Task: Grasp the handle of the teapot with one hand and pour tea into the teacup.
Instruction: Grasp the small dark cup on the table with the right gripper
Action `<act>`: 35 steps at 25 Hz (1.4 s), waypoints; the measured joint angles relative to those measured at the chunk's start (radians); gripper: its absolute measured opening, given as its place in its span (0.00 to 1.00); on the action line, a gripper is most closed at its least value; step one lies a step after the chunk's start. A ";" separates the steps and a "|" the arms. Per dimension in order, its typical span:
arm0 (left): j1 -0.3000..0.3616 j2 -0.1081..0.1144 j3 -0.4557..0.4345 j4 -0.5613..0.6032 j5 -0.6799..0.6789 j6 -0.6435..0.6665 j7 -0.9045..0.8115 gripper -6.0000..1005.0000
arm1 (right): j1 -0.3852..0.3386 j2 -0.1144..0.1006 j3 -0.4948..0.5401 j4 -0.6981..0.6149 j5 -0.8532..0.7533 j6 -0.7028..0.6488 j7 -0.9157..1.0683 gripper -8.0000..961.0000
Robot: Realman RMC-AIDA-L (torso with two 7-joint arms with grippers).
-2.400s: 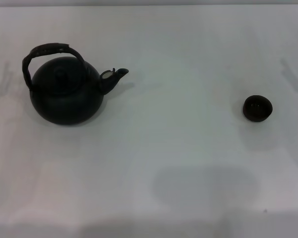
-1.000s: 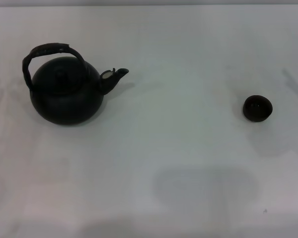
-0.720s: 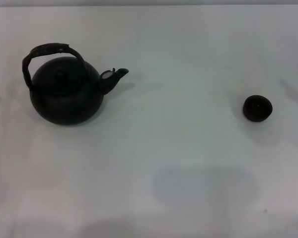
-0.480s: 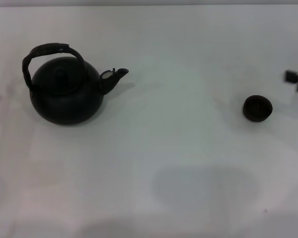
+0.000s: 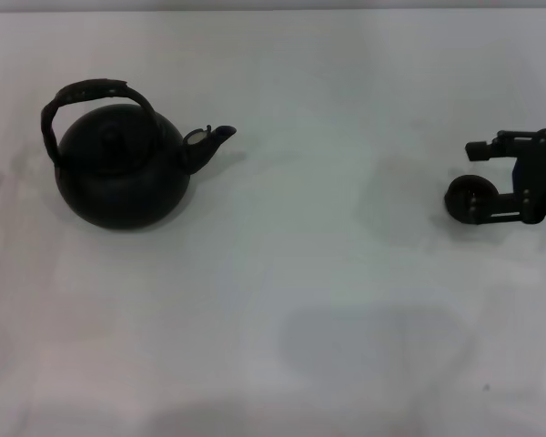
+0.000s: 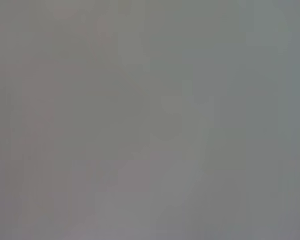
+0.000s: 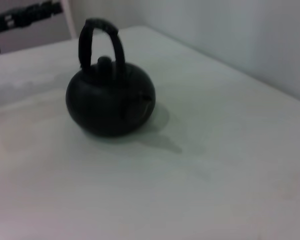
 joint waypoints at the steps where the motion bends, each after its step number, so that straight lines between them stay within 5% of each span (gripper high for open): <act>1: 0.000 0.000 0.000 0.000 0.000 0.000 0.000 0.83 | 0.005 0.000 -0.008 0.000 -0.010 -0.006 0.000 0.88; 10: 0.002 0.000 -0.001 0.004 0.000 0.001 0.002 0.83 | 0.030 0.000 -0.066 -0.007 -0.103 -0.111 -0.008 0.88; 35: -0.010 0.000 -0.006 0.008 -0.006 0.004 0.006 0.83 | 0.090 0.001 -0.066 0.024 -0.264 -0.147 0.023 0.89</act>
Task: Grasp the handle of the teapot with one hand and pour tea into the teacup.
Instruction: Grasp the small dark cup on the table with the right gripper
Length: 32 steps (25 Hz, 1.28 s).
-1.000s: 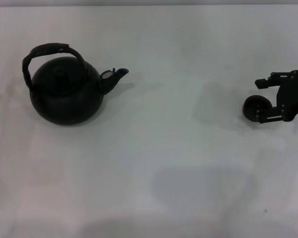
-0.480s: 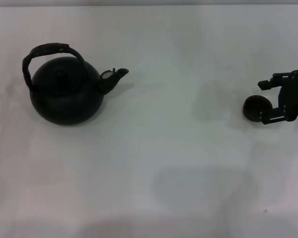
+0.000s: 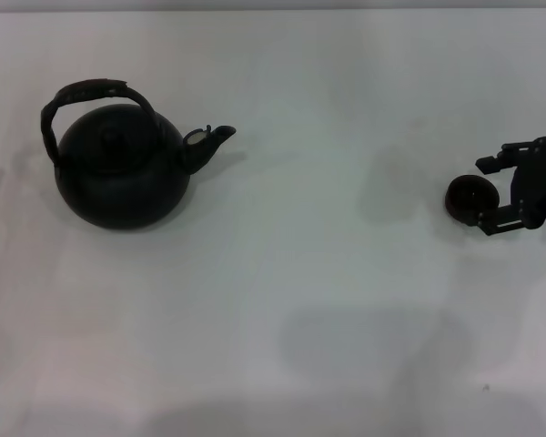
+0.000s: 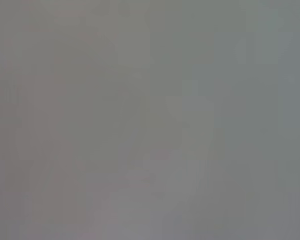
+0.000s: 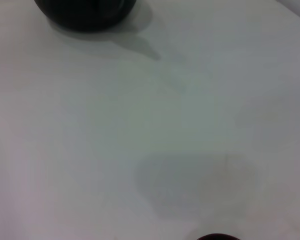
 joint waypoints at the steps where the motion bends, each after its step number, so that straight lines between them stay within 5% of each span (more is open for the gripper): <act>1: 0.000 0.000 0.000 0.000 0.000 0.000 0.000 0.83 | 0.002 0.000 -0.001 0.006 -0.002 -0.003 0.000 0.89; 27: -0.005 0.002 -0.003 0.003 -0.002 0.002 0.001 0.83 | 0.039 0.007 -0.051 0.068 -0.027 -0.062 -0.007 0.86; 32: -0.005 0.002 -0.005 0.003 -0.002 0.003 0.001 0.83 | 0.041 0.008 -0.055 0.055 -0.016 -0.059 0.000 0.78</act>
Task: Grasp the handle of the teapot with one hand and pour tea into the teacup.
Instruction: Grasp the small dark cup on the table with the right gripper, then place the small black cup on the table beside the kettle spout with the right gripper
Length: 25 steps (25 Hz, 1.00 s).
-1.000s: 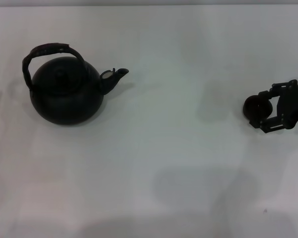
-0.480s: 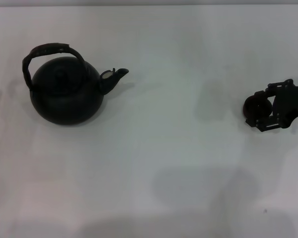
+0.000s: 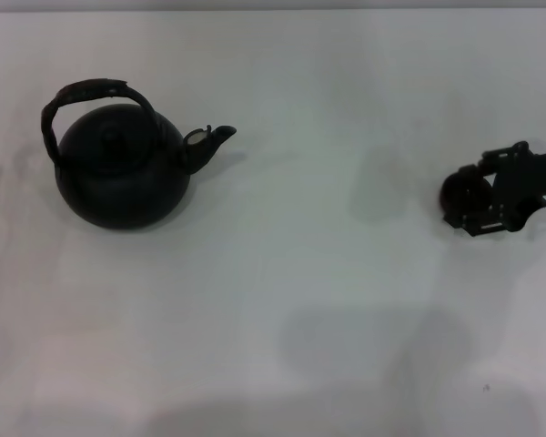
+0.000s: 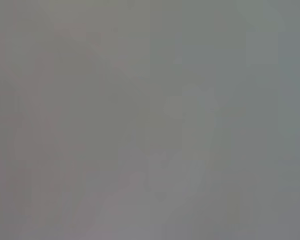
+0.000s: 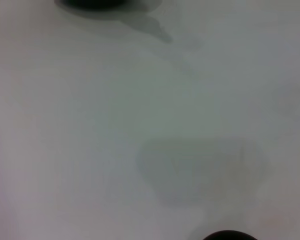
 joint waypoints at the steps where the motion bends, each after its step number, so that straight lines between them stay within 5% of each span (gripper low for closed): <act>1: 0.000 0.000 0.000 0.000 0.000 0.000 0.000 0.83 | 0.001 0.000 0.001 -0.007 0.013 0.013 0.001 0.76; 10: -0.007 0.002 0.000 0.002 0.001 0.000 0.000 0.83 | 0.049 0.006 -0.062 -0.049 0.134 0.100 0.047 0.77; 19: -0.011 0.002 0.005 0.003 0.008 -0.002 0.000 0.83 | 0.138 0.013 -0.353 0.033 0.247 -0.091 0.055 0.79; 25: -0.006 0.003 0.005 0.003 0.008 -0.011 0.000 0.83 | 0.196 0.013 -0.417 0.109 0.282 -0.176 0.063 0.80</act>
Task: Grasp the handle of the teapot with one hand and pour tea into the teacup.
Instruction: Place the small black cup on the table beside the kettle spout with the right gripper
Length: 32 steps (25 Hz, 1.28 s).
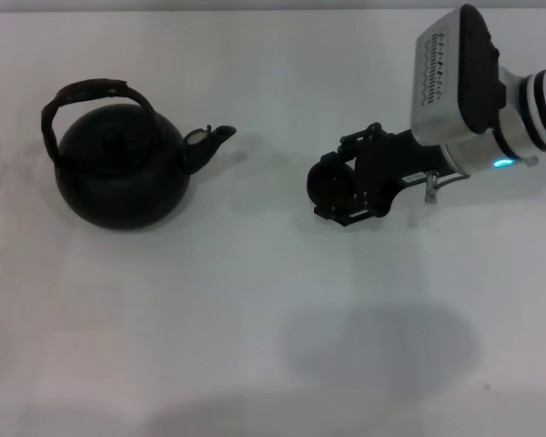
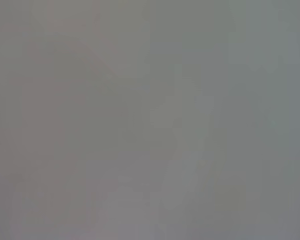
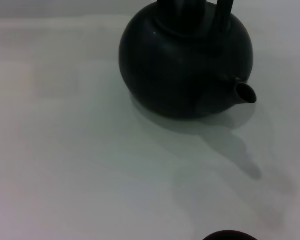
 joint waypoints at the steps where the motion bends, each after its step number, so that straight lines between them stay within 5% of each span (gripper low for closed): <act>1: 0.000 0.000 0.000 0.000 0.000 0.000 0.000 0.83 | 0.004 0.000 -0.001 0.007 0.002 -0.006 -0.001 0.80; 16: 0.002 0.005 0.001 0.003 0.000 -0.002 0.002 0.83 | 0.024 0.005 -0.128 0.069 0.096 -0.111 -0.001 0.82; 32: 0.010 0.005 0.001 0.018 0.000 -0.001 0.006 0.83 | 0.003 0.000 -0.135 0.071 0.105 -0.146 -0.006 0.84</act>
